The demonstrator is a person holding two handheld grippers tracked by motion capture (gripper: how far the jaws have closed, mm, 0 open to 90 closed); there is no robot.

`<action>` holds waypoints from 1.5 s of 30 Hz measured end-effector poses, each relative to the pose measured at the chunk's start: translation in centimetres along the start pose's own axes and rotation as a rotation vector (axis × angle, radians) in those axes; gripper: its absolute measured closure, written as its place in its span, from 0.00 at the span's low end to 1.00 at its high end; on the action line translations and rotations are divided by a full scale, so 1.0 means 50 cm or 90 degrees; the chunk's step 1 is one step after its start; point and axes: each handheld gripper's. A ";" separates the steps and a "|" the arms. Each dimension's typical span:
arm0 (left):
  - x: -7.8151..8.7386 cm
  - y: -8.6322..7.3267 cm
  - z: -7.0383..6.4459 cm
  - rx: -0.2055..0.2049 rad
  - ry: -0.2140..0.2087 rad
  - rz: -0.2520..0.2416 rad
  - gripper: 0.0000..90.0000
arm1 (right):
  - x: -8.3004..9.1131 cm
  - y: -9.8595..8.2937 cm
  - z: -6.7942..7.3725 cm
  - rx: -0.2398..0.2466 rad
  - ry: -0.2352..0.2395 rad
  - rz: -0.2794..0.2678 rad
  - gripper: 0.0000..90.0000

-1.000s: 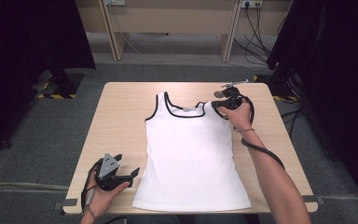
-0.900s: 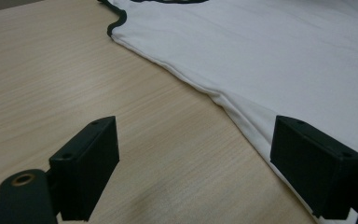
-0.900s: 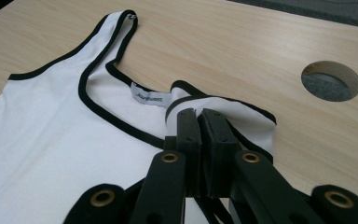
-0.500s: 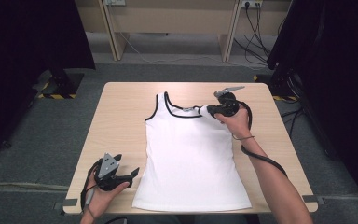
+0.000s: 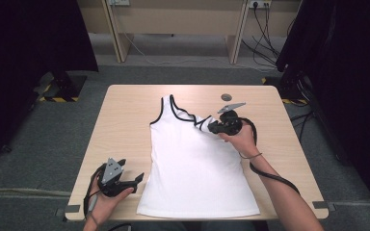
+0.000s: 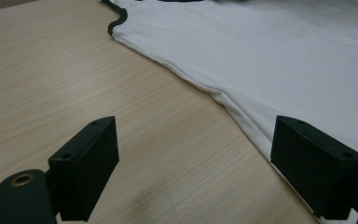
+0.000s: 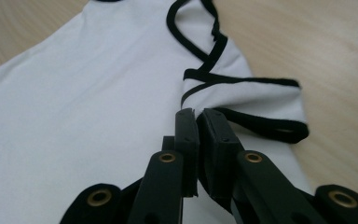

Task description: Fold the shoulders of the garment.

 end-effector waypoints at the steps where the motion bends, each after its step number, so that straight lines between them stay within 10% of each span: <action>1: 0.000 0.000 0.000 0.000 0.000 0.001 0.16 | -0.004 -0.004 0.001 0.002 0.003 0.007 0.92; 11: 0.000 0.000 -0.001 -0.002 0.000 0.002 0.16 | 0.014 0.019 -0.055 -0.077 -0.019 -0.020 0.77; 16: -0.002 0.001 -0.001 -0.003 0.000 0.007 0.16 | -0.007 0.027 -0.110 -0.134 -0.075 0.022 0.74; 21: -0.001 0.000 -0.001 -0.004 0.000 0.003 0.16 | -0.038 0.024 -0.136 -0.173 -0.057 0.049 0.73; 32: -0.002 0.001 -0.003 -0.010 0.000 0.007 0.15 | -0.073 0.027 -0.112 -0.156 -0.029 0.072 0.73; 45: -0.002 0.001 -0.003 -0.012 0.001 0.007 0.15 | -0.055 0.033 -0.112 -0.148 -0.035 0.055 0.95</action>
Point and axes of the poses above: each handheld gripper's, and its own axes: x roughly backward along the jaws, y roughly out of its top, z roughly to its left, and after that the axes turned 10 degrees about -y, right-handed
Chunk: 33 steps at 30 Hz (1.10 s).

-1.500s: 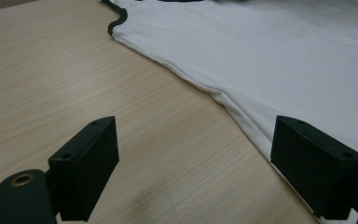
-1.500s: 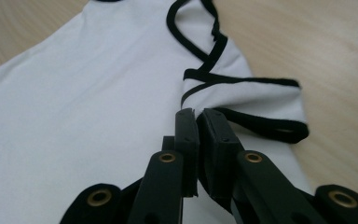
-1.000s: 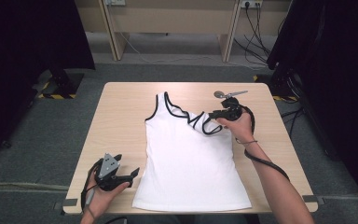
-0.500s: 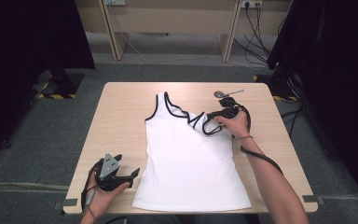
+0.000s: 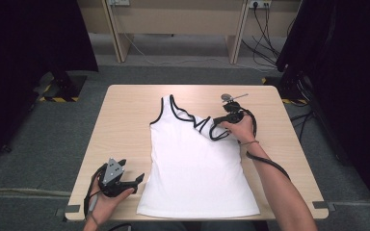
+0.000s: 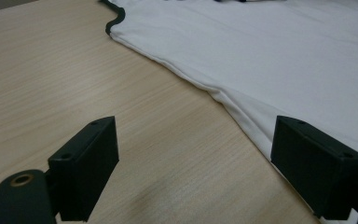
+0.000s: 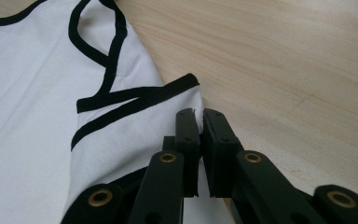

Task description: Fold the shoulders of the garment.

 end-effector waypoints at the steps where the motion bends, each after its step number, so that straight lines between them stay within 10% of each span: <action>1: 0.000 0.000 0.000 0.000 0.000 0.000 0.15 | 0.013 0.009 -0.001 -0.001 -0.007 -0.018 0.95; 14: 0.001 0.000 0.001 0.003 -0.001 -0.003 0.15 | 0.101 0.081 0.008 0.033 -0.078 -0.106 0.96; 26: 0.001 0.000 0.000 0.001 0.001 0.000 0.15 | 0.116 0.037 0.108 0.163 -0.030 -0.123 0.96; 33: 0.001 0.000 0.000 0.000 0.001 0.000 0.15 | 0.097 -0.011 0.145 0.188 0.043 -0.102 0.94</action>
Point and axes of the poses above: each handheld gripper's, and its own axes: x roughly backward along the jaws, y roughly out of its top, z roughly to its left, and after that the axes turned 10 degrees about -y, right-handed
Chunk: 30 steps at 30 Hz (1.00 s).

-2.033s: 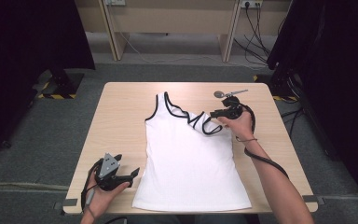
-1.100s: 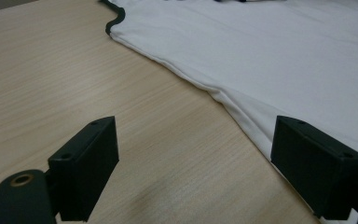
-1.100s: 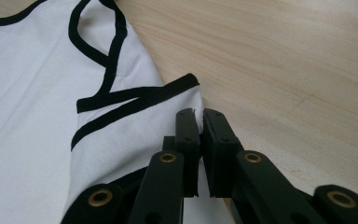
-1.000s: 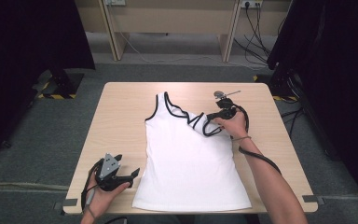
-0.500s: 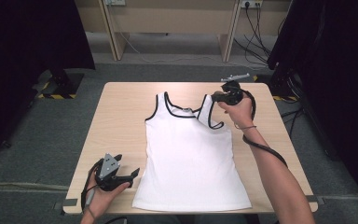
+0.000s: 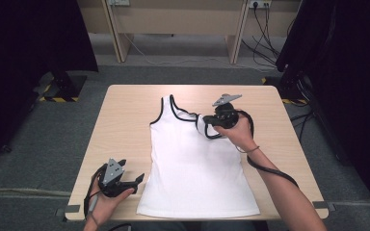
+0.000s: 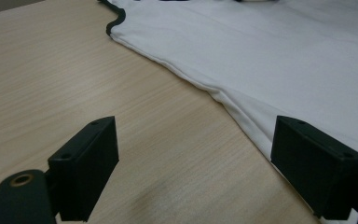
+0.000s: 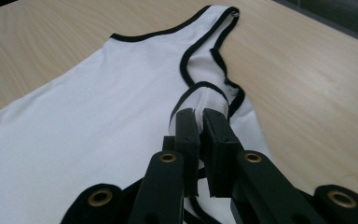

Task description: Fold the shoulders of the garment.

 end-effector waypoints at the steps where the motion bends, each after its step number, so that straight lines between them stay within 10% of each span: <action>1: 0.000 0.000 0.000 0.000 0.000 0.000 0.15 | -0.002 -0.004 0.003 0.002 0.013 0.002 0.94; 11: 0.000 0.000 0.000 0.000 -0.001 0.001 0.15 | -0.007 -0.050 0.021 0.063 0.109 0.054 0.76; 21: -0.002 0.001 -0.002 -0.005 0.002 0.005 0.15 | 0.040 -0.075 -0.084 0.025 -0.102 0.071 0.79; 30: -0.004 0.001 -0.003 -0.010 0.004 0.012 0.15 | 0.021 -0.099 -0.090 0.057 -0.126 0.123 0.80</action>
Point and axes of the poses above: each handheld gripper's, and its own axes: x roughly backward along the jaws, y roughly out of its top, z roughly to its left, and after that the axes turned 10 degrees about -y, right-handed
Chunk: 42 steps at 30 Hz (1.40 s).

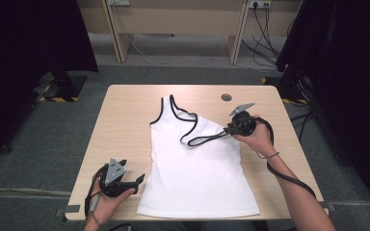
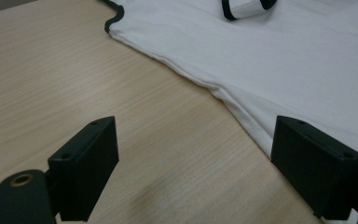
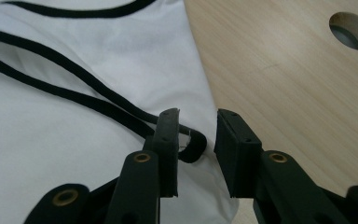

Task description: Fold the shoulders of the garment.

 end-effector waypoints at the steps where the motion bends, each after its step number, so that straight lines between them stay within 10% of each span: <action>1: 0.000 0.000 0.000 -0.001 0.000 0.000 0.15 | -0.003 -0.001 0.001 0.002 -0.002 0.004 0.83; 8: -0.001 0.000 -0.001 -0.003 0.001 0.003 0.15 | -0.005 -0.005 -0.008 -0.020 -0.009 0.014 0.93; 23: -0.004 0.001 -0.004 -0.012 0.004 0.013 0.15 | -0.032 -0.026 -0.087 -0.196 -0.069 0.017 0.87; 42: -0.002 0.001 -0.003 -0.007 0.003 0.006 0.16 | 0.000 -0.036 -0.039 -0.152 -0.059 -0.025 0.70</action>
Point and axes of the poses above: each handheld gripper's, and its own axes: x roughly backward along the jaws, y roughly out of its top, z roughly to its left, and after that the axes turned 10 degrees about -y, right-handed
